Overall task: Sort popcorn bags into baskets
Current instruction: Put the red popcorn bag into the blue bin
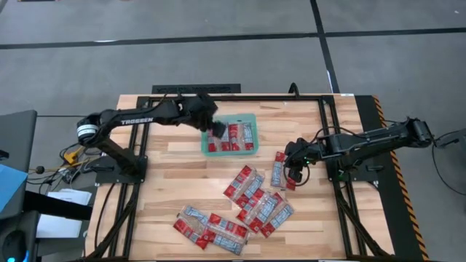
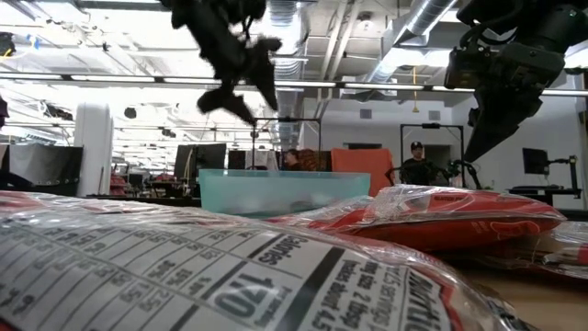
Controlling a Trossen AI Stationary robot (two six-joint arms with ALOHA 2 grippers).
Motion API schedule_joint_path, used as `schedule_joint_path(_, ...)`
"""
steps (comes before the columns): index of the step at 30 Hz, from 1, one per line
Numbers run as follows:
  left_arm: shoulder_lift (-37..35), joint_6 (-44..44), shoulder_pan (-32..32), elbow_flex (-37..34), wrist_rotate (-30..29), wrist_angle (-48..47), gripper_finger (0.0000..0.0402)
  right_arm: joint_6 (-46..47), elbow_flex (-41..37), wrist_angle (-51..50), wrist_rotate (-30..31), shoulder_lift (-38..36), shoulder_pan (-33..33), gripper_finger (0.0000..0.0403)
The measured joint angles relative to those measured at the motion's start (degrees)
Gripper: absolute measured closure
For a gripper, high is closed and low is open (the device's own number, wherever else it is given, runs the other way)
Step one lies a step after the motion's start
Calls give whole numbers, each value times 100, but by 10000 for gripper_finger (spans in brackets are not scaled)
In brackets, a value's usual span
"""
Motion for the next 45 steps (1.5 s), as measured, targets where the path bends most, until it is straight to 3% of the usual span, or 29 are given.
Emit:
schedule_joint_path(4,23,-24,-859,254,-207,-13,174,2,0,1,2,0,0,284)
schedule_joint_path(11,509,-515,-1958,173,-1477,539,151,4,0,13,0,0,0,284)
schedule_joint_path(15,978,-820,-2234,175,-1209,633,133,18,-2,-5,-20,0,4,284)
schedule_joint_path(23,1798,-1599,-2499,178,-1294,957,129,79,-2,-4,-51,0,116,284)
schedule_joint_path(30,2296,-1663,-2572,178,-922,1275,129,74,-2,-8,-51,0,173,284)
schedule_joint_path(38,2398,-1634,-2612,180,-1219,1273,129,101,-2,2,-46,0,168,284)
schedule_joint_path(45,2521,-1645,-2617,177,-1003,1433,129,103,-2,7,-33,0,168,284)
